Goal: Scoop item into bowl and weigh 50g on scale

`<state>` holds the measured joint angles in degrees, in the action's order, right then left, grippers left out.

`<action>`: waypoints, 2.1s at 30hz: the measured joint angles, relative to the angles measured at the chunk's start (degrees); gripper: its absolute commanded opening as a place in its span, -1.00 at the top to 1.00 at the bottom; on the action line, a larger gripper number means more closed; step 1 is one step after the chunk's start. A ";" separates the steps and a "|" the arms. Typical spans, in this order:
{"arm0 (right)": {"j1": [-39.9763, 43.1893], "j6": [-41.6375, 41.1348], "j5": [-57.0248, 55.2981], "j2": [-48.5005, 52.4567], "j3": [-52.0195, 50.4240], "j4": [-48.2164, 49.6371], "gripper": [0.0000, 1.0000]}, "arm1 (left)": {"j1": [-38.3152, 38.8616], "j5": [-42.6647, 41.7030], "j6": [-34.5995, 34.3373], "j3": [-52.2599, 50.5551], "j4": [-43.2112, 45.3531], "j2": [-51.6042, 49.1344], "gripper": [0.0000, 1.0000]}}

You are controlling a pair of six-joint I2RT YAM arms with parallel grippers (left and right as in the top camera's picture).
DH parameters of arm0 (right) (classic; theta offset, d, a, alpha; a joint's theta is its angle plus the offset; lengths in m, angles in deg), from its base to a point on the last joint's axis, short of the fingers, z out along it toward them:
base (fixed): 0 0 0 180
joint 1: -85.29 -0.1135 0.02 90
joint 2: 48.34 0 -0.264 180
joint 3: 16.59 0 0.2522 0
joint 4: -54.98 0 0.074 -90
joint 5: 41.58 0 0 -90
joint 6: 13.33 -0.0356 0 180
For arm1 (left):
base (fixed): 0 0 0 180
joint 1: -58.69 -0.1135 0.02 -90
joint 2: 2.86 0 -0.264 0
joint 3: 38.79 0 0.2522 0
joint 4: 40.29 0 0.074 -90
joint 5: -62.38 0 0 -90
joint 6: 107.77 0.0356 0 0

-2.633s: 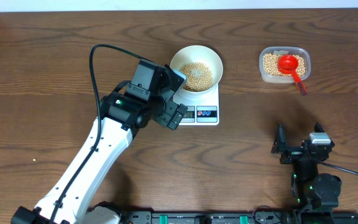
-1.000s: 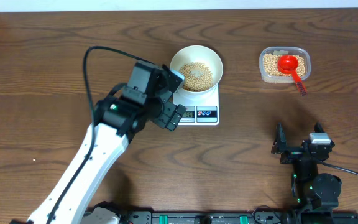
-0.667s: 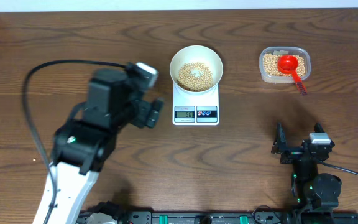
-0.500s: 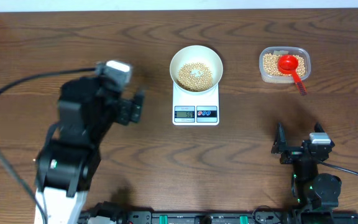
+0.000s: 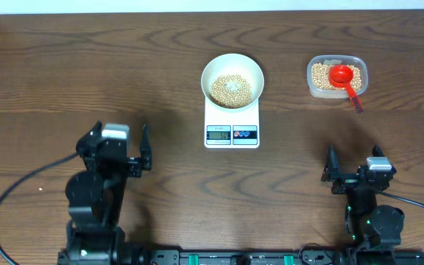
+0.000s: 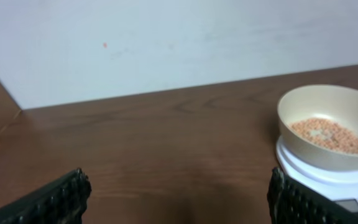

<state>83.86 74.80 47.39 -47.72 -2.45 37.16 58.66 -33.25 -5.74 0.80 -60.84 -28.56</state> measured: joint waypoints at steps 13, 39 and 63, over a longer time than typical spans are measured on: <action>0.00 0.00 -0.02 0.00 0.00 0.02 -0.99 | -6.36 0.00 -0.07 -16.37 7.23 15.43 -0.87; 0.00 0.00 -0.02 0.00 0.00 0.02 -0.99 | -6.73 2.60 -0.04 -24.94 5.38 25.07 -0.86; 0.00 0.00 -0.02 0.00 0.00 0.02 -0.99 | -6.73 2.60 -0.04 -24.94 5.38 25.07 -0.86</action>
<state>83.86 74.80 47.36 -47.72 -2.45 37.18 51.93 -30.65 -5.78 -24.14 -55.46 -3.49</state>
